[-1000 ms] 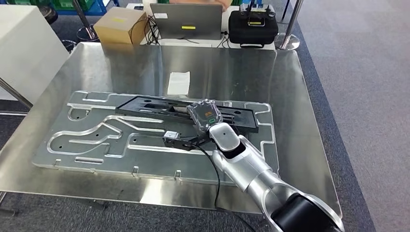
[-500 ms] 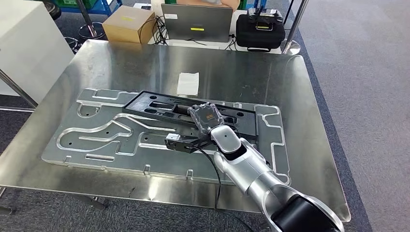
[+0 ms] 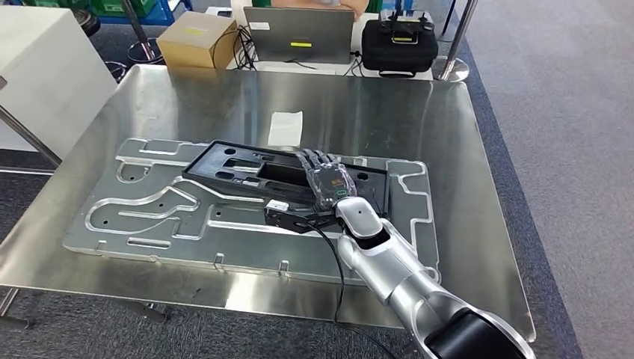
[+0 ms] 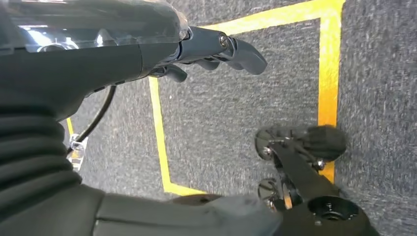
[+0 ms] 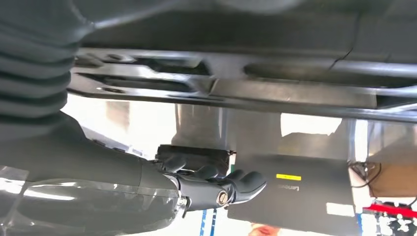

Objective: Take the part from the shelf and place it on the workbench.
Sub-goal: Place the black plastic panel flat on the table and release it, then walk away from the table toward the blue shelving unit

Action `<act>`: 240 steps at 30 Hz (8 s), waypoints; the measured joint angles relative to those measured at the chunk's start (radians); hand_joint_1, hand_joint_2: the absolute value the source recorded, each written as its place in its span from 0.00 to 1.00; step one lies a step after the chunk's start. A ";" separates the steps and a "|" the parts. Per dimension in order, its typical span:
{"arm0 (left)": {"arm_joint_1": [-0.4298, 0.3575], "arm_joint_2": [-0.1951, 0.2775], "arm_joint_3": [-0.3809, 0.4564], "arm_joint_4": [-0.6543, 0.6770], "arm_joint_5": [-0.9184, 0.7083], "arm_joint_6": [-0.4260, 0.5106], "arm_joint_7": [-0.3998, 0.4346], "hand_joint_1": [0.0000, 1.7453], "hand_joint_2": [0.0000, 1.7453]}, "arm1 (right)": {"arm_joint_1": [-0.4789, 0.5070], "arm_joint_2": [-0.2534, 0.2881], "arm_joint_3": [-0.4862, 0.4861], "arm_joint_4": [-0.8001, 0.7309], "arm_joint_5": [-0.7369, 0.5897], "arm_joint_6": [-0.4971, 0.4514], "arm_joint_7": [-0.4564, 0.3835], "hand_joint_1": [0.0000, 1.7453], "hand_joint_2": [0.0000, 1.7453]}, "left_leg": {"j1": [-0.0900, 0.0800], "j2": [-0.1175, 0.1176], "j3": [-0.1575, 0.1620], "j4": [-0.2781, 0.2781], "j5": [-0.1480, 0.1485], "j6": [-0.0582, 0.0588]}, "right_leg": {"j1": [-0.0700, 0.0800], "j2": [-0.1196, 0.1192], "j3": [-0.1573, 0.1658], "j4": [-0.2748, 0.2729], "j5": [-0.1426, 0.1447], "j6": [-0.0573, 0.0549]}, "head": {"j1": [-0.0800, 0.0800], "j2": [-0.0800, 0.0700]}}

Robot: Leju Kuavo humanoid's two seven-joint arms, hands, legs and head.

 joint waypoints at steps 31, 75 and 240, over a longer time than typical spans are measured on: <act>-0.001 -0.005 0.022 0.002 0.015 -0.020 0.006 0.00 0.00 | 0.004 0.004 -0.013 0.014 -0.002 -0.004 -0.007 0.00 0.00 | 0.007 0.002 -0.063 0.006 0.029 -0.010 | 0.004 0.000 0.049 -0.010 -0.035 -0.006 | 0.006 0.000; -0.009 -0.005 0.040 0.004 0.028 -0.035 0.014 0.00 0.00 | 0.007 0.006 0.019 0.053 0.048 -0.020 -0.003 0.00 0.00 | 0.008 0.002 0.116 -0.068 -0.020 0.026 | -0.001 0.004 -0.132 0.043 0.070 0.044 | -0.004 0.000; 0.023 -0.078 0.094 0.003 -0.008 0.092 0.023 0.00 0.00 | 0.722 -0.044 -1.530 0.565 -0.197 0.221 -0.207 0.00 0.00 | 0.007 -0.133 0.056 -0.062 0.026 0.023 | 0.014 0.100 0.072 0.015 -0.088 -0.004 | -0.009 0.000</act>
